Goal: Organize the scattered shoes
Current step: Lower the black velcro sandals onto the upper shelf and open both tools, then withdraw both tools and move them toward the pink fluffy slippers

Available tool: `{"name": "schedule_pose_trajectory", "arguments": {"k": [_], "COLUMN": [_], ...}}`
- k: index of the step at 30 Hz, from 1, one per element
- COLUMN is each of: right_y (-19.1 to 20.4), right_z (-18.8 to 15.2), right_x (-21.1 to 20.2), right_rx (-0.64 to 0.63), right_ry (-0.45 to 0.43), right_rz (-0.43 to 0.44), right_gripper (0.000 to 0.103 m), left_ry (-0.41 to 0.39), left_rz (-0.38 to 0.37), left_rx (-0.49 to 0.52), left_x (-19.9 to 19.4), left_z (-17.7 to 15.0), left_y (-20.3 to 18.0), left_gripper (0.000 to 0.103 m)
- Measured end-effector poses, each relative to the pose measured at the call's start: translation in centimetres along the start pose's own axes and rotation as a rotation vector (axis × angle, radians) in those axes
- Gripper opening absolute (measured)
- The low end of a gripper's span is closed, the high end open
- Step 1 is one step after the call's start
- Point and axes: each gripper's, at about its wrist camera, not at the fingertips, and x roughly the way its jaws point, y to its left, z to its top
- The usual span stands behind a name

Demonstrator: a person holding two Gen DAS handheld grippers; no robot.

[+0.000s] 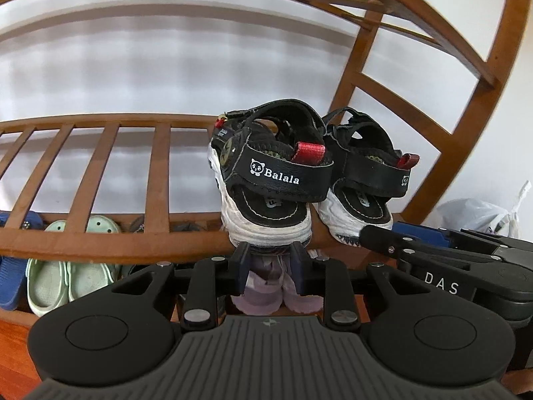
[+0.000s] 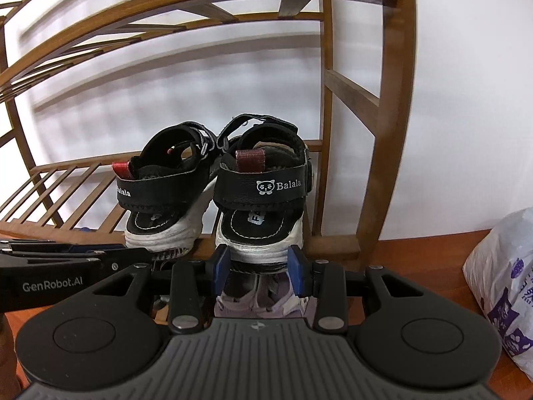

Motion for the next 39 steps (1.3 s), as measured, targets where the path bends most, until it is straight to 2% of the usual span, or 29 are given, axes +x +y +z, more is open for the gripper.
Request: {"name": "schedule_pose_trajectory", "arguments": {"k": [7,16,29,31,39], "right_y": [0.1,0.9,3.0,3.4,4.2], "right_z": [0.7,0.1,-1.7,-2.2,-4.5], "right_x": [1.4,-0.3,-5.2,-6.2,-9.2], "right_rx": [-0.017,-0.022,-0.042,-0.047,-0.057], "right_ry": [-0.001,0.004,0.007,0.006,0.024], "right_rz": [-0.006,0.022,0.06,0.068,0.083], "right_gripper": [0.043,0.043,0.048,0.054,0.059], "left_ry": [-0.01,0.011,-0.003,-0.003,0.004], "left_rz": [0.017,0.026,0.093,0.104,0.154], "left_rx": [0.031,0.028,0.014,0.014,0.028], "left_x": [1.1,-0.4,-6.5,-7.2,-9.6], "left_z": [0.3,-0.5,-3.9,-4.4,-6.7], "left_y": [-0.2,-0.2,0.8,0.9,1.1], "left_gripper": [0.03,0.031,0.046,0.049,0.063]}}
